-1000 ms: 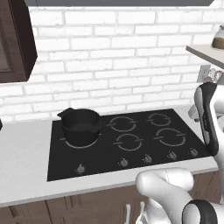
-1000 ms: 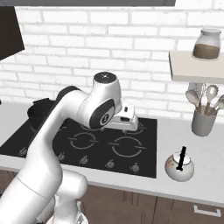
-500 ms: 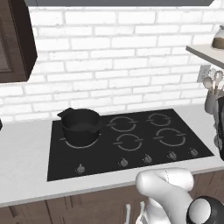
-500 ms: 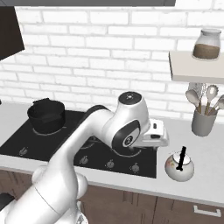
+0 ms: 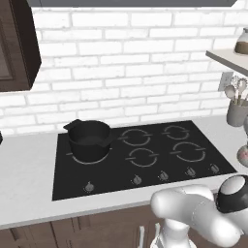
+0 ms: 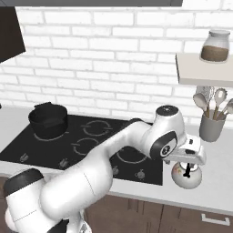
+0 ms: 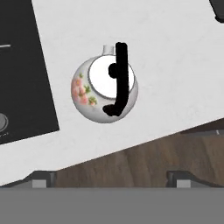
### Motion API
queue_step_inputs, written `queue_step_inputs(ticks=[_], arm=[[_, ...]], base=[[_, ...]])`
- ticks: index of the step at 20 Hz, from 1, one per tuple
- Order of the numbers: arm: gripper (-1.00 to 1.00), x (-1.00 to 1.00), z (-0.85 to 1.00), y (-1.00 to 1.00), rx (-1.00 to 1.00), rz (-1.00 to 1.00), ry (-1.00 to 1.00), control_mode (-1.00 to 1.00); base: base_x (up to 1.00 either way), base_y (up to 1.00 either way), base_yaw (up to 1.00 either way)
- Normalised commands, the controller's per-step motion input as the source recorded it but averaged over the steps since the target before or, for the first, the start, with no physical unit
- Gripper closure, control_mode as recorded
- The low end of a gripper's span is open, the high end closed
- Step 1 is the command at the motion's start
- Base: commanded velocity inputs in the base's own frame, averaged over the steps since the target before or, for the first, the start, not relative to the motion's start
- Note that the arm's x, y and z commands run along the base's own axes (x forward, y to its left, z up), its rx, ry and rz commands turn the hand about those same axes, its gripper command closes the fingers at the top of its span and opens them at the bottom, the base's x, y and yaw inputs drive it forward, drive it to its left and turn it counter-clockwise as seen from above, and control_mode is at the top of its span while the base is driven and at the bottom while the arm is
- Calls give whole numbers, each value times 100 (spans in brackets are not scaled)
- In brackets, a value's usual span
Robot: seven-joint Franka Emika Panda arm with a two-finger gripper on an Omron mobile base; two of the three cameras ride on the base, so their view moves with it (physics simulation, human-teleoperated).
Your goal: Pick the kettle from the counter and place it on a stove burner. Then turn the burner on.
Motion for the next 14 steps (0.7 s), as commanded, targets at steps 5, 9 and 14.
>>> queue_step_inputs(ticks=[5, 9, 14], arm=[[-100, 40, -14, -73, 21, -11, 0, -100], [-100, 51, 0, -10, 7, 0, 0, -100], [-100, 44, -28, -8, 0, 0, 0, -100]], base=[[0, 0, 0], [0, 0, 0], [0, 0, 0]])
